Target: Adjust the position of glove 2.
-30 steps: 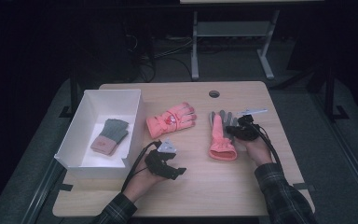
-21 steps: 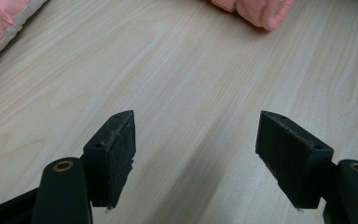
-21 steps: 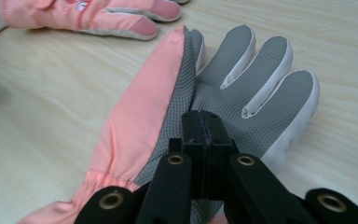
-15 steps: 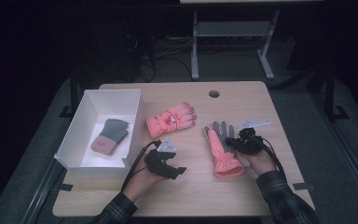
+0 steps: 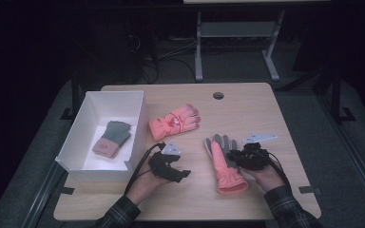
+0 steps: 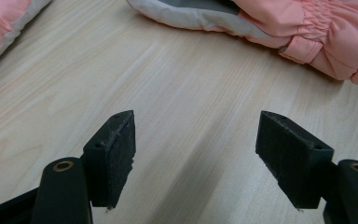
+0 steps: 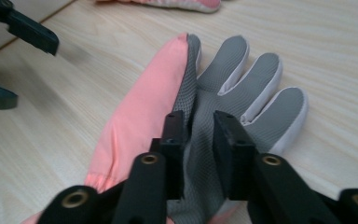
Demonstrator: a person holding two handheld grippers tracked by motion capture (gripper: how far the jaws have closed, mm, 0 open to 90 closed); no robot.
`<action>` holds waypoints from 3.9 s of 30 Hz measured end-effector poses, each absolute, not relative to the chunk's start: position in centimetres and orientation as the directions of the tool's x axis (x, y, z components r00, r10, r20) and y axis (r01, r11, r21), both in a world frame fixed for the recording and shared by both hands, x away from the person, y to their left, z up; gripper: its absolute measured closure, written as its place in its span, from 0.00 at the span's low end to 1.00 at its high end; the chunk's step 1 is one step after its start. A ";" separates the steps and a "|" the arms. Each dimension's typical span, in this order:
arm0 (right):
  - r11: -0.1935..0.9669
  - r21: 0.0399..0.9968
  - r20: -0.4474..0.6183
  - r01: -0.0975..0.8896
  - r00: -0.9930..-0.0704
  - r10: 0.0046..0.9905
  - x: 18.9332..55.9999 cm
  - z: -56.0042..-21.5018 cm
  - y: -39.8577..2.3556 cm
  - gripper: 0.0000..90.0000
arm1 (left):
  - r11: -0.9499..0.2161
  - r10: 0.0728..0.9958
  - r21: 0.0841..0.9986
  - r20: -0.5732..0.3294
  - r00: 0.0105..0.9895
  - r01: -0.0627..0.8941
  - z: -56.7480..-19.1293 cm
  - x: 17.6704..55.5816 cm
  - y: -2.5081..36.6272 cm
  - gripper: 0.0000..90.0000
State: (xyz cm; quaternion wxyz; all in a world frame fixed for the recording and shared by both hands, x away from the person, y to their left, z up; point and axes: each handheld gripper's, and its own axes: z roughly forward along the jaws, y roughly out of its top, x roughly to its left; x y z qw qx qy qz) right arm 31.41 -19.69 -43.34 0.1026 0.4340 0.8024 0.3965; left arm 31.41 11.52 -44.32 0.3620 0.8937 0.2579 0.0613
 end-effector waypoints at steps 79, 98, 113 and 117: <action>0.584 0.684 0.158 0.437 -0.871 0.466 28.9 -44.9 -13.3 1.00 | -0.570 0.537 0.705 -0.070 0.841 0.423 -42.9 31.9 12.7 0.31; 0.414 0.758 0.141 0.504 -0.746 0.651 28.8 -43.4 -19.2 0.43 | -0.579 0.544 0.697 -0.057 0.837 0.423 -43.0 32.4 12.1 0.31; 0.352 0.753 0.084 0.556 -0.613 0.786 28.3 -44.8 -23.9 0.16 | -0.576 0.567 0.689 -0.049 0.822 0.439 -42.2 34.3 10.7 0.41; 0.346 0.750 0.087 0.563 -0.603 0.793 28.1 -45.1 -24.4 0.16 | -0.570 0.578 0.688 -0.052 0.814 0.449 -41.9 35.1 10.4 0.57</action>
